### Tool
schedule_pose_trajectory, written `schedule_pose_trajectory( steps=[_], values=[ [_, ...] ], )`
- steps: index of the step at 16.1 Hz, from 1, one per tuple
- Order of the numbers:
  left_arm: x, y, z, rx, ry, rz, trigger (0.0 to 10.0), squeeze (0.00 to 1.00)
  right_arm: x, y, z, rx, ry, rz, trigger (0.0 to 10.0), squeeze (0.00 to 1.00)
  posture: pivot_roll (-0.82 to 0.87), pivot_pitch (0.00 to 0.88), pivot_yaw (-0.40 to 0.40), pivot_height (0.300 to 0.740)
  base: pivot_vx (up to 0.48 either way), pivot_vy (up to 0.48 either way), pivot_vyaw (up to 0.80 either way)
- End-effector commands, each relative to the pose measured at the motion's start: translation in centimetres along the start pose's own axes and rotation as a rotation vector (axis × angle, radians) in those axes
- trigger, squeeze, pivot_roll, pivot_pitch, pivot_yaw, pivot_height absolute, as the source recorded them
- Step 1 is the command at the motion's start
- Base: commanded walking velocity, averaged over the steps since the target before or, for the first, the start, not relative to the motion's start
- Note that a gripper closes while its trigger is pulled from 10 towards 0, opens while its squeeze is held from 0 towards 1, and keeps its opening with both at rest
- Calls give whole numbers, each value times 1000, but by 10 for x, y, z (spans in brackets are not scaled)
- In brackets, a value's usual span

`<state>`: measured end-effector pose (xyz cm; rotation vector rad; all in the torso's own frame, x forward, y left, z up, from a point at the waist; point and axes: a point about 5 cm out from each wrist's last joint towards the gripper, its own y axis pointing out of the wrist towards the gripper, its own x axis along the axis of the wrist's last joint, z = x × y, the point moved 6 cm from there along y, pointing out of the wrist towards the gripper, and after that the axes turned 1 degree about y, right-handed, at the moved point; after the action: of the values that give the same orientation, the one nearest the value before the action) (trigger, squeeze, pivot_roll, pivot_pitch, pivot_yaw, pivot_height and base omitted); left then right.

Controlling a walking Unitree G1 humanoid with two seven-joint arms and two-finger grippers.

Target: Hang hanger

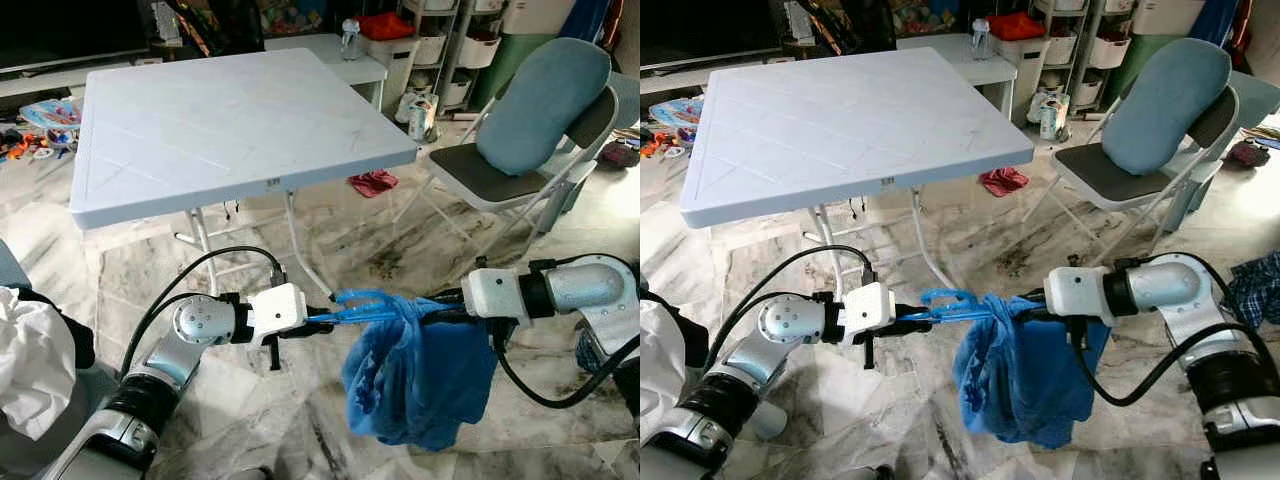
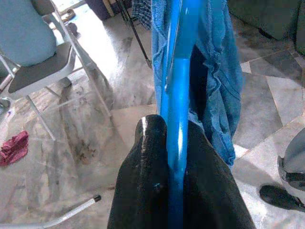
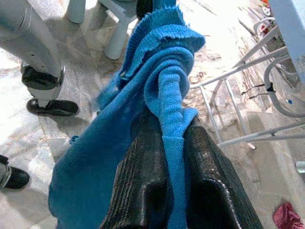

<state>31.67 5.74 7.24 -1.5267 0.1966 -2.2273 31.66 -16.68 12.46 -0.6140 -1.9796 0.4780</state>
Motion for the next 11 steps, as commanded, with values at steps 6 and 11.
schedule_pose_trajectory(
  steps=[6, 11],
  values=[
    [3, 2, 7, 19, 11, -4, 0, 0, 12, 3, -22, -104, -46, -40, 10000, 0, -118, 0, -31, 740, 0, 0, 0],
    [-1, 0, 12, 100, -80, -39, 0, 0, 11, 11, -49, -228, 12, -28, 10000, 1000, -117, 0, -31, 740, 0, 0, 0]
  ],
)
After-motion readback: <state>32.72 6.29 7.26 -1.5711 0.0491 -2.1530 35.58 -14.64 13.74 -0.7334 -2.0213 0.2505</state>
